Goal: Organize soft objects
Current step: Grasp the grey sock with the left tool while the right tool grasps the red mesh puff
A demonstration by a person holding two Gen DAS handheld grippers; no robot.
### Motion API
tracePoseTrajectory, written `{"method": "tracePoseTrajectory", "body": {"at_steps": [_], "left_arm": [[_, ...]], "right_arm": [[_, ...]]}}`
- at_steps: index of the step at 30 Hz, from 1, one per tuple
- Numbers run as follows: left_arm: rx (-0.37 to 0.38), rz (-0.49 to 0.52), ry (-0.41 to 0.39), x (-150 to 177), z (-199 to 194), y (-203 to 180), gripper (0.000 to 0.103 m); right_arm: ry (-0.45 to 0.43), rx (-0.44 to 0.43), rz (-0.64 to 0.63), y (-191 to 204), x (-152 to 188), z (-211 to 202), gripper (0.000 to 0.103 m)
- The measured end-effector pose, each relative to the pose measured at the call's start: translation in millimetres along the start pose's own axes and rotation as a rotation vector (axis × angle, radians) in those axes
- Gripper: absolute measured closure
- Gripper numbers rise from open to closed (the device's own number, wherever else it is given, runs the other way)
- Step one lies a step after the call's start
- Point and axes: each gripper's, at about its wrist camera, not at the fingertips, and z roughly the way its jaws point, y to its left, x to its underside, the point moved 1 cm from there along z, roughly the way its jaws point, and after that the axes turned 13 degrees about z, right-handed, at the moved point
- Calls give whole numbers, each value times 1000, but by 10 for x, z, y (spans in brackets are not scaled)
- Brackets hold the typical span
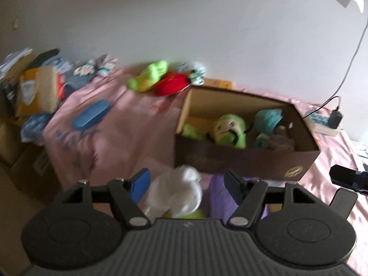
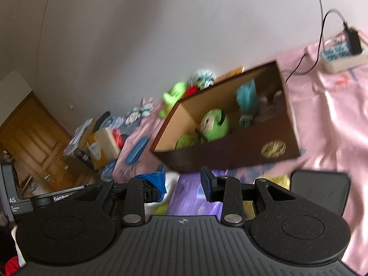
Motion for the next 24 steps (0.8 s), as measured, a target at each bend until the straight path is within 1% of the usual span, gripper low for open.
{"method": "tracePoseTrajectory", "body": {"at_steps": [2, 5, 8, 11, 14, 16, 18, 20, 24], "left_arm": [[-23, -12, 20, 107, -46, 39, 31], [-33, -30, 51, 290, -111, 96, 30], [-38, -30, 83, 478, -139, 142, 29], [-27, -19, 128, 662, -105, 174, 29], [7, -11, 178, 833, 9, 222, 29], [30, 1, 209, 938, 109, 250, 29], [45, 19, 238, 1019, 204, 259, 28], [73, 47, 264, 1069, 313, 277, 28], [133, 93, 284, 1090, 476, 298, 28]], "right_arm": [[41, -5, -3, -26, 79, 42, 86], [100, -7, -44, -33, 219, 118, 85], [155, -4, -120, 22, 392, 189, 85], [213, -20, -208, 94, 570, 256, 85], [301, -39, -266, 135, 732, 367, 85], [340, -29, -289, 153, 821, 459, 85], [358, 0, -301, 189, 891, 560, 85], [373, 10, -310, 222, 936, 646, 85], [387, 32, -314, 304, 980, 811, 84]]}}
